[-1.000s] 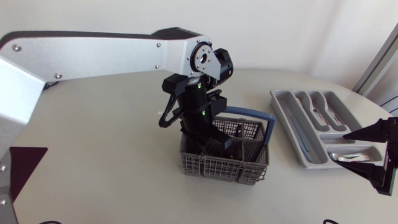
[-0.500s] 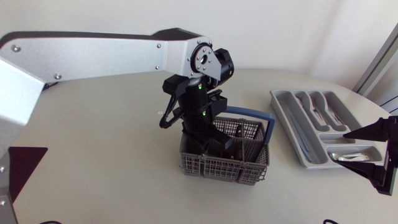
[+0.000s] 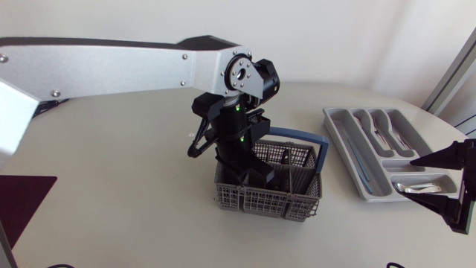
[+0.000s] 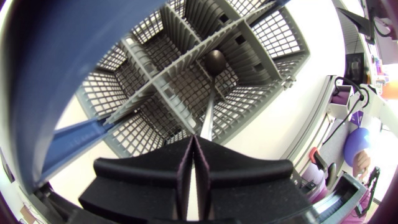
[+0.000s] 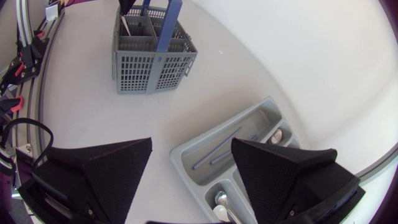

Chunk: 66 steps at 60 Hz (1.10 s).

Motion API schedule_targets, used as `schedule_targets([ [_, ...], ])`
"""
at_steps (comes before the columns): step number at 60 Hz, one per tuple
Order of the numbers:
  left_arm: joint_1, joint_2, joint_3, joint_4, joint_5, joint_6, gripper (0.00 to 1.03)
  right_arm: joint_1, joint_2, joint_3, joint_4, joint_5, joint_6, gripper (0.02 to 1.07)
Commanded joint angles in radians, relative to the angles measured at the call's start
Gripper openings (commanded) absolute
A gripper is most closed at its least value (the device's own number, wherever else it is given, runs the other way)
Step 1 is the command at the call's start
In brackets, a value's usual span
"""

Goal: Sort the cutlery from the basket into the organizer compartments.

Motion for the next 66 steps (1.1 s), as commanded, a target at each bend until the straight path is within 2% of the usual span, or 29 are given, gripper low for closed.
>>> schedule_targets([
  [1,0.001,-0.026,0.011,-0.028,-0.008,-0.020,0.03,0.012,-0.020,-0.031,-0.021,-0.004,0.015,0.94],
  [24,0.003,-0.129,0.006,0.007,-0.023,-0.014,0.03,0.057,-0.078,-0.045,-0.024,-0.016,0.087,0.94],
  [30,0.010,-0.181,-0.043,0.055,-0.026,-0.012,0.08,0.083,-0.103,-0.051,-0.050,-0.041,0.117,0.93],
  [37,0.029,-0.229,-0.106,0.101,-0.030,-0.001,0.11,0.127,-0.141,-0.069,-0.045,-0.022,0.165,0.94],
  [46,0.061,-0.296,-0.193,0.173,-0.028,0.023,0.14,0.242,-0.161,-0.069,-0.051,0.001,0.283,0.93],
  [60,0.056,-0.393,-0.344,0.274,-0.028,0.064,0.14,0.448,-0.232,-0.117,-0.016,-0.001,0.410,0.97],
  [66,0.055,-0.437,-0.428,0.328,-0.028,0.097,0.14,0.571,-0.290,-0.167,0.077,0.033,0.529,0.97],
])
